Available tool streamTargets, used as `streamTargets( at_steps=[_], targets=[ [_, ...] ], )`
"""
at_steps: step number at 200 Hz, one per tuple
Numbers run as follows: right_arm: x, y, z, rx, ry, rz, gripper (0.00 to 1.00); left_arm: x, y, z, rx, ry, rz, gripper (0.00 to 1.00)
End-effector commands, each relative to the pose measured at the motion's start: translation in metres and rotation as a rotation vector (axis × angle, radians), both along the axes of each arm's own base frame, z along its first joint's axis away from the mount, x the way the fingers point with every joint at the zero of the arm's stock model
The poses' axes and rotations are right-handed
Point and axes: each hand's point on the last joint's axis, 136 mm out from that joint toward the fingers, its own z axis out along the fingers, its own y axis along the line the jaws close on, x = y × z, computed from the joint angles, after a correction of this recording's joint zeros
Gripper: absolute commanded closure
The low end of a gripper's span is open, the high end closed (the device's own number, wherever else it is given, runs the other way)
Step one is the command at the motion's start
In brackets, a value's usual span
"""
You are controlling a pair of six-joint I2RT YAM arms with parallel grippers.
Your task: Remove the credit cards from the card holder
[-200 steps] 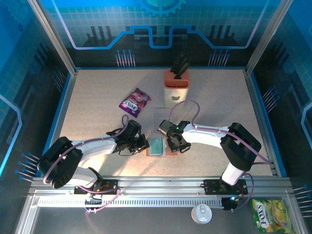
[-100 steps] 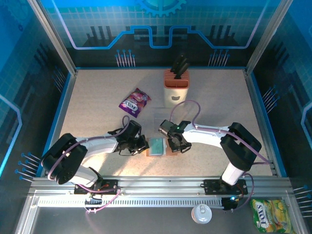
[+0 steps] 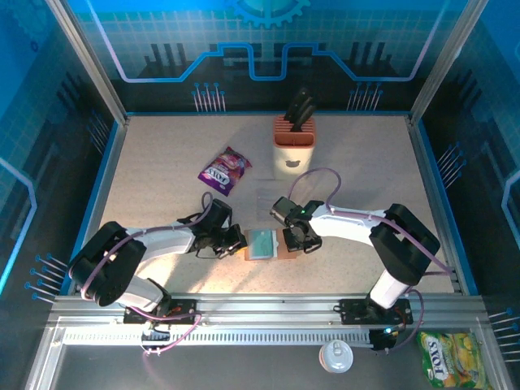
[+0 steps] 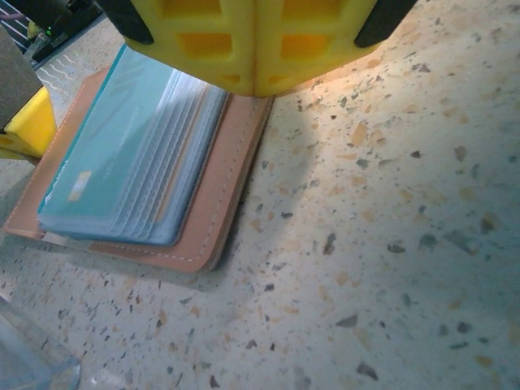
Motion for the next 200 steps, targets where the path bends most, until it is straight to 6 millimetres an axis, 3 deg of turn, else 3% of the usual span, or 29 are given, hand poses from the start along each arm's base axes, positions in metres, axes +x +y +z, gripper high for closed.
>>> streamTargets(
  at_steps=[1,47,111,200],
  targets=[
    [-0.012,-0.032,-0.010,-0.101,0.053,-0.045,0.90,-0.024,0.031,-0.033,0.132,0.112,0.025,0.93],
    [-0.011,-0.029,-0.003,-0.079,0.044,-0.050,0.83,-0.020,0.029,-0.028,0.120,0.095,0.024,0.93],
    [-0.010,-0.036,0.002,-0.097,0.034,-0.059,0.70,-0.013,0.024,-0.018,0.106,0.062,0.004,0.93],
    [-0.008,-0.048,0.006,-0.112,0.022,-0.085,0.60,-0.012,0.023,-0.016,0.102,0.055,0.003,0.93]
  ],
)
